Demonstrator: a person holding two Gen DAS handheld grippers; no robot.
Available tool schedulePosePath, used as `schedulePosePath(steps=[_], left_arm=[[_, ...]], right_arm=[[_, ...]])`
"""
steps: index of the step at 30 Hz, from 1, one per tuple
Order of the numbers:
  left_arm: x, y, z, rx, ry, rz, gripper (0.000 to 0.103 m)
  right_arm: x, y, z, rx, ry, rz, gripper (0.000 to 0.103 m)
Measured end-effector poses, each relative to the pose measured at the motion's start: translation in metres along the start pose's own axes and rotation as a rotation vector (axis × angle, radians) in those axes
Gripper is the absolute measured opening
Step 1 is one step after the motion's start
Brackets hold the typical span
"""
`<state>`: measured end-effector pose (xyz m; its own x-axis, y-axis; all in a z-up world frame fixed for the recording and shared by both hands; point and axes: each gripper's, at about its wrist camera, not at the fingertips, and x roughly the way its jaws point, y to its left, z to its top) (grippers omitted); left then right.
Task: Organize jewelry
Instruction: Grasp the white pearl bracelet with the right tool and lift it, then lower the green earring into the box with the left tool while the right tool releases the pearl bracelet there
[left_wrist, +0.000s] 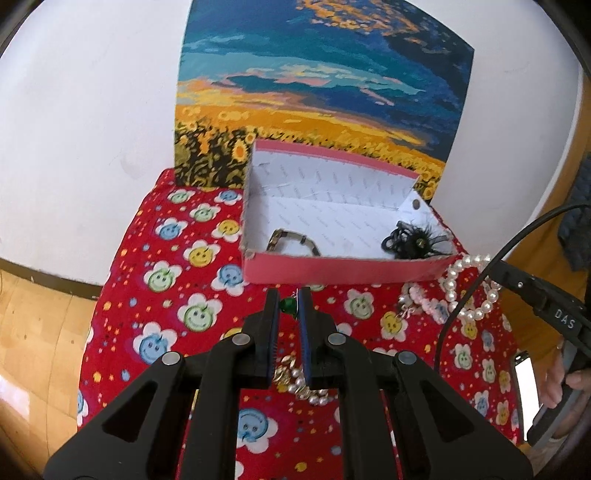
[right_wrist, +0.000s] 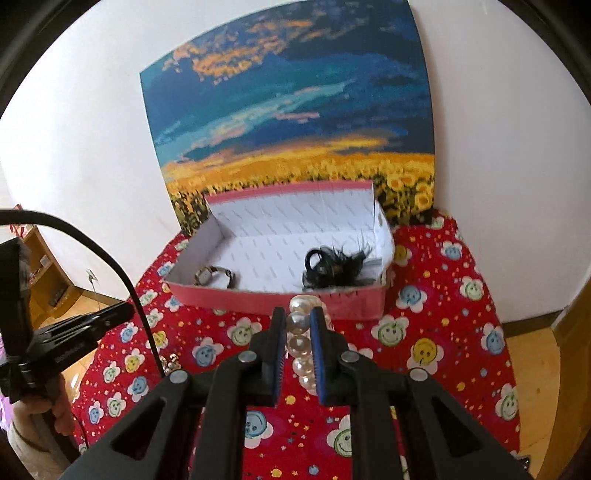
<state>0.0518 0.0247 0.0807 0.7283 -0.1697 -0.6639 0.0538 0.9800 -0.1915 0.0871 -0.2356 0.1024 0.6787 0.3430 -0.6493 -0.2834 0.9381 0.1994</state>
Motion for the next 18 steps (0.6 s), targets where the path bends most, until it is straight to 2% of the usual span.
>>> schedulePosePath(steps=[10,18], left_arm=[[0.011,-0.019,0.037,0.055,-0.040,-0.003,0.008],[0.044,-0.022,0.070,0.057,-0.041,-0.008,0.008]], right_arm=[[-0.001,-0.001,0.023,-0.031,-0.022,-0.006,0.015],[0.016,-0.006,0.051,-0.040,-0.015,-0.028,0.015]])
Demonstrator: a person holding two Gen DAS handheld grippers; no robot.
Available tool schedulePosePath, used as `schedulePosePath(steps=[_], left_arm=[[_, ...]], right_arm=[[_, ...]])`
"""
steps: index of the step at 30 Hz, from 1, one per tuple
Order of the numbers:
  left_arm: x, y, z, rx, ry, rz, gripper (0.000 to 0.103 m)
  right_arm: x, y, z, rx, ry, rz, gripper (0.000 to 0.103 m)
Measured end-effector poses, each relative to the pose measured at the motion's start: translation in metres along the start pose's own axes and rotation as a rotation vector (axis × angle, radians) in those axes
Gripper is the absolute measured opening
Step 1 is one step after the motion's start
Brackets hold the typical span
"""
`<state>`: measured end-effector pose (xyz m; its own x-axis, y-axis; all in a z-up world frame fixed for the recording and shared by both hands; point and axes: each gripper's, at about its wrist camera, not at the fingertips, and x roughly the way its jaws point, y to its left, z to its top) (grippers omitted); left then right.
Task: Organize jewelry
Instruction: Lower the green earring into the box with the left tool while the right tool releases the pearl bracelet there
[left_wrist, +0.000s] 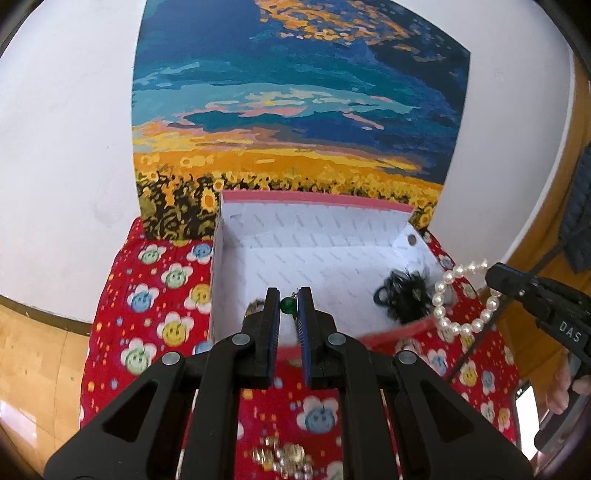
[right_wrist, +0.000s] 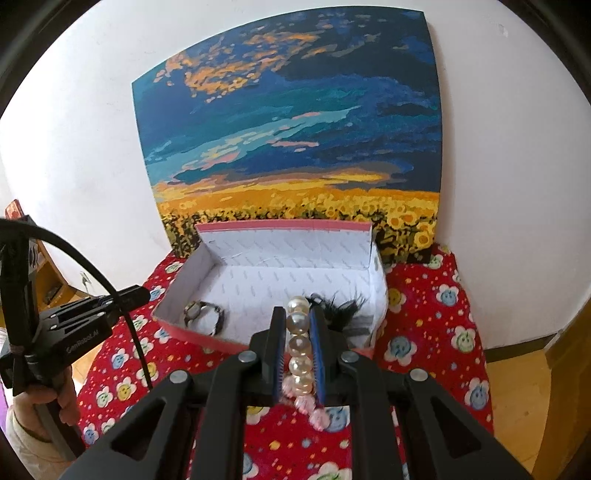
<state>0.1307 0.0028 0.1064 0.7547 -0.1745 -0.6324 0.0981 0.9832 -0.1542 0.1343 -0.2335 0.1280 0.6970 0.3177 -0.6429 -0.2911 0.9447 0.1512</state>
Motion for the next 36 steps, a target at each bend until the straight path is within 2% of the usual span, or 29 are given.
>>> schedulePosePath(steps=[9,15,28,36], left_arm=[[0.066,0.011,0.026,-0.037,0.040,0.038,0.008],[0.105,0.018,0.026,-0.028,0.073,0.064,0.008],[0.152,0.028,0.020,-0.043,0.109,0.107,0.008],[0.173,0.022,0.016,-0.019,0.140,0.099,0.008]], right_arm=[[0.036,-0.003,0.023,-0.029,0.000,-0.049,0.015],[0.065,-0.010,0.031,-0.019,0.010,-0.064,0.015],[0.107,-0.022,0.051,-0.048,0.014,-0.136,0.015],[0.140,-0.026,0.040,-0.053,0.068,-0.176,0.015]])
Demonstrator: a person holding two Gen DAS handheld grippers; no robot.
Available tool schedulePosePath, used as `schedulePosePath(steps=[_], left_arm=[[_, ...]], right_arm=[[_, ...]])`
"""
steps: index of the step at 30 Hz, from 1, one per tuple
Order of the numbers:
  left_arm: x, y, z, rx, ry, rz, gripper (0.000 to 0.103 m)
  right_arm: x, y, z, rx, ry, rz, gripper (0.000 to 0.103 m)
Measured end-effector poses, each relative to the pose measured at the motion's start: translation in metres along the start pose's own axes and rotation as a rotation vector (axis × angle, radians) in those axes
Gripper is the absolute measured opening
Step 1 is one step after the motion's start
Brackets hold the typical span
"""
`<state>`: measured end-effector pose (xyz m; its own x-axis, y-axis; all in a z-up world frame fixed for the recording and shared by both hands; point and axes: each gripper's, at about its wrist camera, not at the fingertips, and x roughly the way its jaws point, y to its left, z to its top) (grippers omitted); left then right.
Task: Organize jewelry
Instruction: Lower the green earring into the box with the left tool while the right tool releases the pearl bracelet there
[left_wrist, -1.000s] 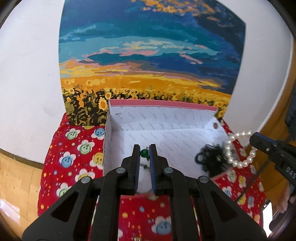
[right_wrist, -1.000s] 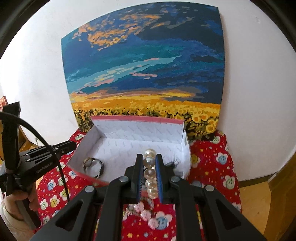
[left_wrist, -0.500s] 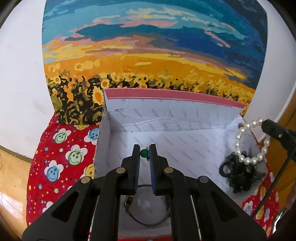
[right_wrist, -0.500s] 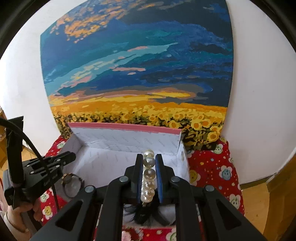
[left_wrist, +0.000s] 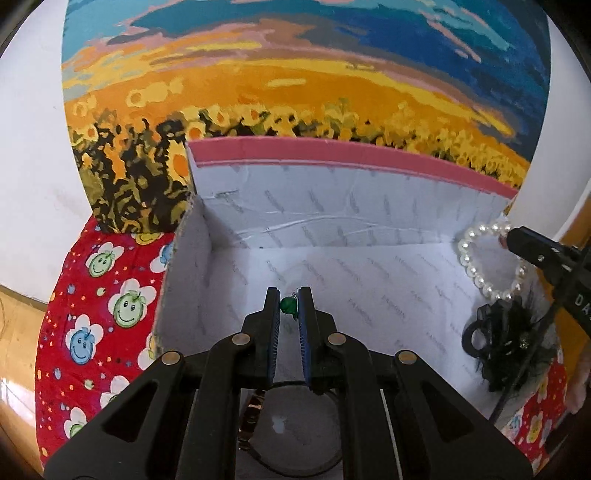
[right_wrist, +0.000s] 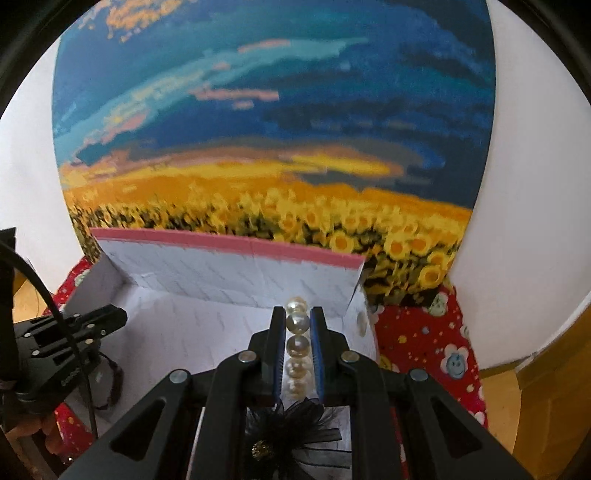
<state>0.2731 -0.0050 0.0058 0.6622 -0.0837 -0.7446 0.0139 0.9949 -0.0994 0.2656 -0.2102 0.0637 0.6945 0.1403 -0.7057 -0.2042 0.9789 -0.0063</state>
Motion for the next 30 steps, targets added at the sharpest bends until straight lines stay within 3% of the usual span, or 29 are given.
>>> schedulePosePath(steps=[5,6,9,12,16,28,30], left_arm=[[0.008,-0.003,0.001,-0.009,0.025,-0.022,0.009],[0.009,-0.003,0.002,-0.008,0.036,-0.027,0.009],[0.006,0.000,0.001,-0.011,0.057,-0.029,0.009],[0.004,-0.005,0.000,-0.009,0.074,-0.012,0.009],[0.000,-0.008,-0.002,0.002,0.097,-0.019,0.010],[-0.016,-0.016,-0.024,0.036,0.099,0.021,0.010],[-0.020,-0.018,-0.028,0.045,0.099,0.017,0.015]], right_arm=[[0.007,-0.007,-0.006,0.047,0.020,0.015,0.016],[0.007,-0.009,-0.007,0.052,0.023,0.026,0.020],[0.003,-0.012,-0.009,0.072,0.021,0.065,0.048],[-0.004,-0.011,-0.011,0.081,0.017,0.097,0.053],[-0.015,-0.008,-0.013,0.082,0.009,0.104,0.068],[-0.052,-0.009,-0.027,0.119,-0.008,0.124,0.088],[-0.060,-0.009,-0.030,0.129,-0.010,0.119,0.089]])
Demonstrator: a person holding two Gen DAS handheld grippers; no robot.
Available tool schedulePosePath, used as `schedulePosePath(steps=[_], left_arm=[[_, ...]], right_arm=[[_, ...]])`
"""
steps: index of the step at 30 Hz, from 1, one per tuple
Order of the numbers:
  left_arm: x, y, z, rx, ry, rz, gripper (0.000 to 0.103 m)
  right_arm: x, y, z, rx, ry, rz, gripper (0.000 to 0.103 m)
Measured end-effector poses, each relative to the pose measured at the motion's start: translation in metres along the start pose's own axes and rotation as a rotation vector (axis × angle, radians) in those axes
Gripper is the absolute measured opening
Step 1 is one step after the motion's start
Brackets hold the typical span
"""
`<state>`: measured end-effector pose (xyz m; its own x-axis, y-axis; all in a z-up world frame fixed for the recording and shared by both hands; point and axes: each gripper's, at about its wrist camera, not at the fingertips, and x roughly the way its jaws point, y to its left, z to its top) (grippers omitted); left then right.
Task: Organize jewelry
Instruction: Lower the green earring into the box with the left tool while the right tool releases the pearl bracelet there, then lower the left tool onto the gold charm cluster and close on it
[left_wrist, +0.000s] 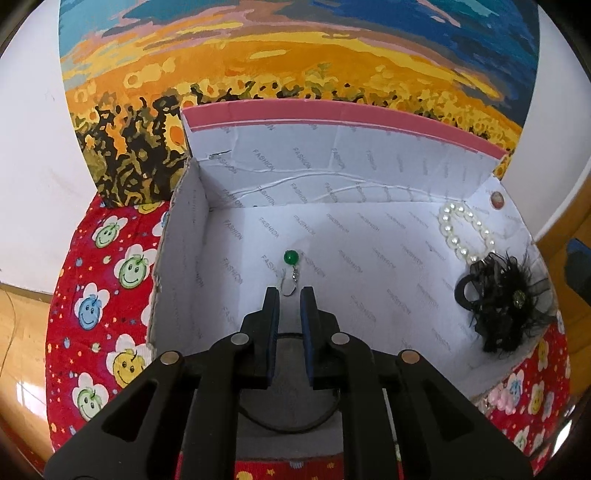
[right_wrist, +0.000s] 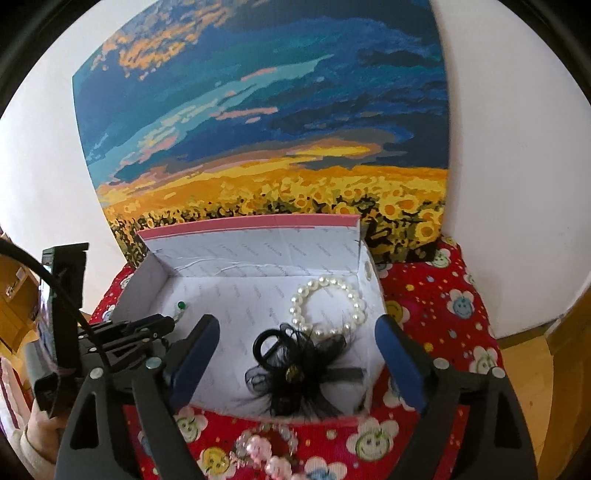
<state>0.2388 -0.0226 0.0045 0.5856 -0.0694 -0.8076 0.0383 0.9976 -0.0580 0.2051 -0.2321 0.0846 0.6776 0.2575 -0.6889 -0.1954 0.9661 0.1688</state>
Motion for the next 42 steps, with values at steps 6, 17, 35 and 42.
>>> schedulePosePath(steps=[6,17,35,42], left_arm=[[-0.015,-0.011,-0.007,0.036,-0.009,-0.061,0.054],[-0.059,-0.036,-0.025,0.124,-0.037,-0.076,0.087],[-0.137,0.026,-0.089,0.036,-0.043,0.013,0.087],[-0.135,0.040,-0.120,-0.013,-0.030,0.051,0.087]], right_arm=[[-0.030,0.001,-0.014,0.034,-0.006,0.029,0.092],[-0.072,-0.004,-0.032,0.100,-0.003,0.075,0.098],[-0.089,-0.002,-0.091,0.126,0.062,0.102,0.102],[-0.075,0.003,-0.118,0.077,0.110,0.075,0.102]])
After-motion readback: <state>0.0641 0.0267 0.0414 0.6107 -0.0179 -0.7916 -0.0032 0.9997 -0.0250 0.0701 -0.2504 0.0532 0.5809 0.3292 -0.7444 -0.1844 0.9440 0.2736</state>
